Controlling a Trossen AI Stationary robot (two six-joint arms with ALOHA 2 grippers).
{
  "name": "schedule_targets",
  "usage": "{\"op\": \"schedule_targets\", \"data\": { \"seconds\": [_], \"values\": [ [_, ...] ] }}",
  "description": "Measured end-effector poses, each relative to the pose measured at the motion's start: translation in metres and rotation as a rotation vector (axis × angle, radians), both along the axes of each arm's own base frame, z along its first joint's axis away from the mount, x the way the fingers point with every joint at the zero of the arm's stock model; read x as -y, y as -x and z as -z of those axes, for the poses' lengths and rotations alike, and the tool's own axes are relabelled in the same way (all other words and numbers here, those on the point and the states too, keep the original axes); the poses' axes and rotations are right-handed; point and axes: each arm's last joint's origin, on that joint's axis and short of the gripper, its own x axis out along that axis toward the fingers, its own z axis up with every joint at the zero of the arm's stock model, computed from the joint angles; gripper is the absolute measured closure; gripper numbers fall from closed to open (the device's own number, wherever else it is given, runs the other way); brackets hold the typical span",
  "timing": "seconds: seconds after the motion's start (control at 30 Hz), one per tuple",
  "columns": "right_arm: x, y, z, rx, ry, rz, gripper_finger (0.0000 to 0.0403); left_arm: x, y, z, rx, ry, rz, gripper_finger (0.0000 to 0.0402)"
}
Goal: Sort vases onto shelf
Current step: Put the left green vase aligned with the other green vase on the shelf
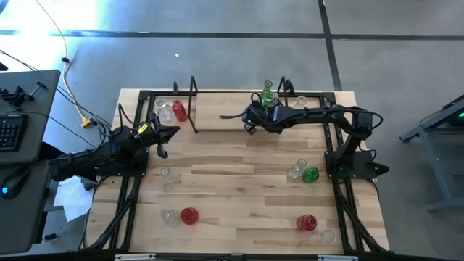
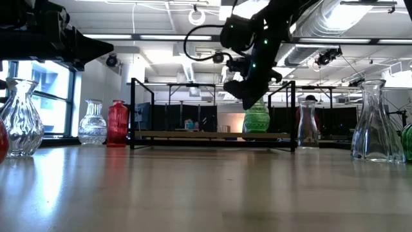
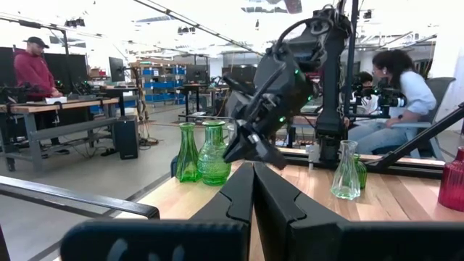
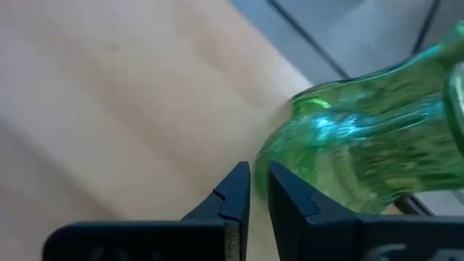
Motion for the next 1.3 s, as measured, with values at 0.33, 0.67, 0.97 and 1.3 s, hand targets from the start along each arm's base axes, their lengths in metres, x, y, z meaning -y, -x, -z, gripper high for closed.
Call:
{"op": "schedule_targets", "data": {
  "seconds": [0.33, 0.67, 0.97, 1.3],
  "values": [
    [0.0, 0.009, -0.002, -0.074, -0.155, -0.009, 0.0373, 0.0, 0.0, 0.0, 0.0, 0.0, 0.0, 0.0399],
    [0.008, 0.012, -0.003, -0.067, -0.082, 0.071, 0.0373, 0.0, 0.0, 0.0, 0.0, 0.0, 0.0, 0.0399],
    [0.009, 0.012, -0.004, -0.064, -0.047, 0.094, 0.0373, 0.0, 0.0, 0.0, 0.0, 0.0, 0.0, 0.0399],
    [0.01, 0.012, -0.004, -0.066, -0.014, 0.11, 0.0373, 0.0, 0.0, 0.0, 0.0, 0.0, 0.0, 0.0399]
  ]
}}
